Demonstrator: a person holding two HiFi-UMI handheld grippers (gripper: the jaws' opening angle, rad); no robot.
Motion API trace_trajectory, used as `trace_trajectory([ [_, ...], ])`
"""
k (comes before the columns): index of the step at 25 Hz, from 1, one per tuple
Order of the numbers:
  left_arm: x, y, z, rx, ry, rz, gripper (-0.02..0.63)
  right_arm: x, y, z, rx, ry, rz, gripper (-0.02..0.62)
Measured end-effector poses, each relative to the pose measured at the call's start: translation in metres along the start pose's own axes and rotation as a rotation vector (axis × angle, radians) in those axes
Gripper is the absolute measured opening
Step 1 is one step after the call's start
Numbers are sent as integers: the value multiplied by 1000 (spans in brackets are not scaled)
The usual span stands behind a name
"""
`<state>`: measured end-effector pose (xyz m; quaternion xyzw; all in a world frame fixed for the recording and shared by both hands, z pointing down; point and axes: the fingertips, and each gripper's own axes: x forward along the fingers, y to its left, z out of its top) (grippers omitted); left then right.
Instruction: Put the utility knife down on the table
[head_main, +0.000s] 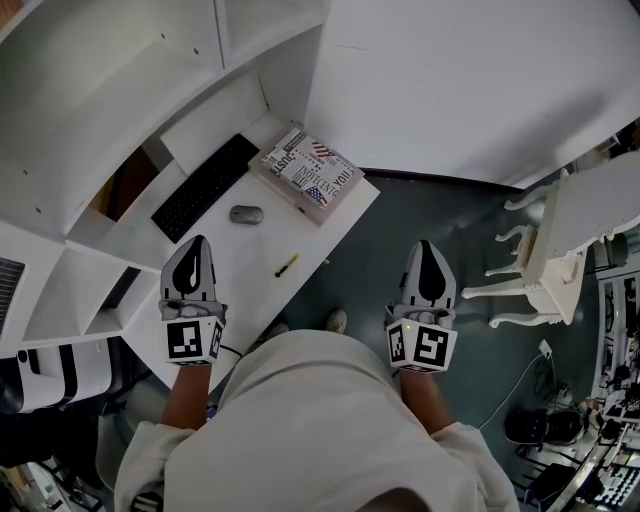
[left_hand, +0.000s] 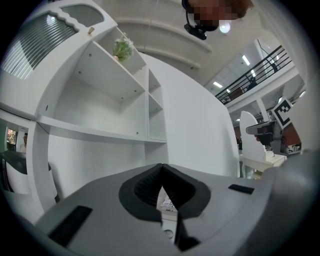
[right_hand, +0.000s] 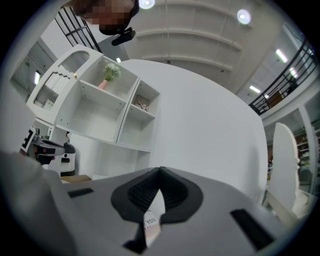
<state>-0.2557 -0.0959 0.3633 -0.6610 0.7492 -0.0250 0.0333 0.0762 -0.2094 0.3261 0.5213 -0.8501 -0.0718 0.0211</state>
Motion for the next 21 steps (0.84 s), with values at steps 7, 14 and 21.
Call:
trace_trajectory([
  [7, 6, 0, -2, -4, 11, -6, 0, 3, -3, -2, 2, 0, -5, 3],
  [14, 11, -3, -3, 1, 18, -14, 0, 6, -5, -4, 3, 6, -7, 3],
  [21, 15, -5, -4, 1, 22, -17, 0, 7, -8, -5, 7, 7, -11, 3],
])
